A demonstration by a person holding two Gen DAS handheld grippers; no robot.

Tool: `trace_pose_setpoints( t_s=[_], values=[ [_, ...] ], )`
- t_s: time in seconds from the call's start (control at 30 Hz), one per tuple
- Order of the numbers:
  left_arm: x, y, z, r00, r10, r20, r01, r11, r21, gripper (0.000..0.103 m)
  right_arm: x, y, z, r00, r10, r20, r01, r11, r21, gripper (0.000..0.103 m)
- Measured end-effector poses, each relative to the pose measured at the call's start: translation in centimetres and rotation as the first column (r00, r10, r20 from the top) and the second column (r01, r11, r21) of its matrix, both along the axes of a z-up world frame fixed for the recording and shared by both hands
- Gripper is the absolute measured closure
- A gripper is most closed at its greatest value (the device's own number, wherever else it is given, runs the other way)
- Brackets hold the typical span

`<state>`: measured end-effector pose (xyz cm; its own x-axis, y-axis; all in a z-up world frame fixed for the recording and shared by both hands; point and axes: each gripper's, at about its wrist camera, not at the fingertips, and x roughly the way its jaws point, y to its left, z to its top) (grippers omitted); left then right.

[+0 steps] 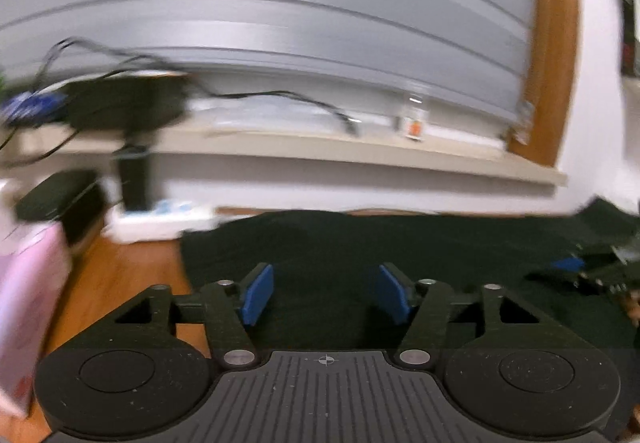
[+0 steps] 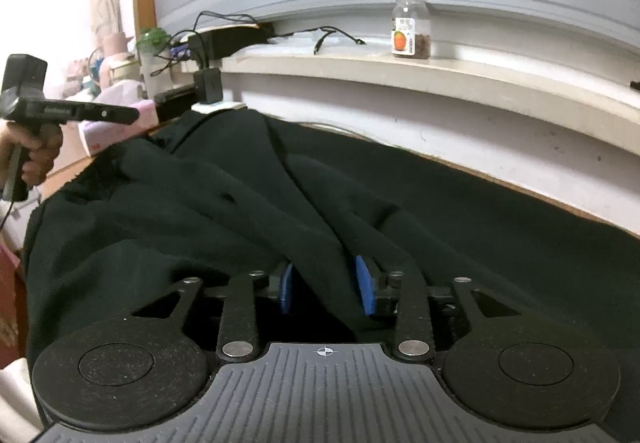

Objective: Fold clothes

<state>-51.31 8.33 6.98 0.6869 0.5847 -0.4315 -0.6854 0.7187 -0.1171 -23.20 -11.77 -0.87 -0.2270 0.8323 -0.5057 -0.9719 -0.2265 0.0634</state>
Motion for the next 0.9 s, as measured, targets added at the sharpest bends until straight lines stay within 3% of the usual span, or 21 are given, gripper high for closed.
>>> trace_pose_setpoints(
  t_s=[0.07, 0.17, 0.33, 0.47, 0.63, 0.77, 0.9],
  values=[
    [2.0, -0.2, -0.3, 0.999, -0.04, -0.024, 0.04, 0.999, -0.017, 0.036, -0.2, -0.4, 0.1, 1.0, -0.004, 0.01, 0.004, 1.0, 0.023, 0.055],
    [4.4, -0.8, -1.0, 0.995, -0.089, -0.044, 0.088, 0.996, -0.015, 0.026, -0.5, -1.3, 0.4, 0.999, -0.016, 0.032, 0.013, 0.996, 0.084, 0.025],
    [8.1, 0.0, -2.8, 0.987, -0.126, -0.099, 0.123, 0.992, -0.034, 0.026, 0.8, -2.4, 0.9, 0.999, -0.023, -0.043, 0.029, 0.988, 0.151, 0.023],
    [9.7, 1.2, -4.6, 0.974, -0.12, -0.194, 0.108, 0.992, -0.07, 0.025, 2.5, -2.8, 1.1, 0.989, -0.013, -0.146, 0.037, 0.987, 0.159, 0.022],
    [9.2, 1.7, -4.0, 0.976, -0.131, -0.172, 0.121, 0.99, -0.067, 0.025, 3.5, -2.6, 2.1, 0.994, -0.069, -0.087, 0.081, 0.987, 0.139, 0.023],
    [10.7, 3.1, -2.3, 0.969, -0.134, -0.208, 0.137, 0.991, 0.0, 0.023, 5.9, -1.6, 1.5, 0.983, -0.145, -0.115, 0.155, 0.984, 0.084, 0.023],
    [14.0, 5.8, -1.8, 0.944, -0.178, -0.278, 0.194, 0.981, 0.029, 0.022, 7.3, -1.1, 0.4, 0.965, -0.197, -0.171, 0.207, 0.977, 0.044, 0.023]
  ],
)
